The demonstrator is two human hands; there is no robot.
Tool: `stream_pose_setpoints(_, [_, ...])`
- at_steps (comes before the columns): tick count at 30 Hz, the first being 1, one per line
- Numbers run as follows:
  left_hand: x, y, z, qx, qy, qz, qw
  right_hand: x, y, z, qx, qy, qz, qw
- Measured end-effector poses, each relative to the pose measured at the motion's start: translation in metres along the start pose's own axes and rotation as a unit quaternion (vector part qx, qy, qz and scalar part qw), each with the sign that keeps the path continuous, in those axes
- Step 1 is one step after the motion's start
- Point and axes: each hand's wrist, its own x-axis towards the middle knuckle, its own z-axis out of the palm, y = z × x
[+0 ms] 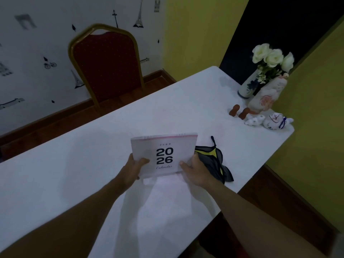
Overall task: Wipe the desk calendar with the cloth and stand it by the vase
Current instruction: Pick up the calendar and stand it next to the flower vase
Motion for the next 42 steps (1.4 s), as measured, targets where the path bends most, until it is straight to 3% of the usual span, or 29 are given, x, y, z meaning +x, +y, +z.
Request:
stream_pose_setpoints(8, [0.034,0.082,0.023,-0.049,-0.005,0.094,0.994,0.043,-0.038,-0.062,-0.036,0.053,-0.031,0.998])
stream_pose_setpoints(15, [0.107,0.167,0.064,-0.022,0.026,0.099,0.994,0.117,-0.063,-0.15,-0.03,0.083,-0.052,0.995])
stream_pose_setpoints(21, [0.18,0.224,0.109,-0.021,0.016,0.109,0.994,0.184,-0.069,-0.235,-0.132,0.106,-0.034,0.985])
stream_pose_setpoints(24, [0.215,0.247,0.134,-0.025,-0.002,0.124,0.992,0.214,-0.069,-0.272,-0.122,0.107,-0.028,0.986])
stream_pose_setpoints(31, [0.284,0.264,0.181,-0.03,-0.042,0.108,0.993,0.258,-0.042,-0.325,-0.137,0.113,0.019,0.984])
stream_pose_setpoints(42, [0.334,0.248,0.227,0.007,-0.087,0.078,0.993,0.285,0.001,-0.346,-0.073,0.073,0.087,0.991])
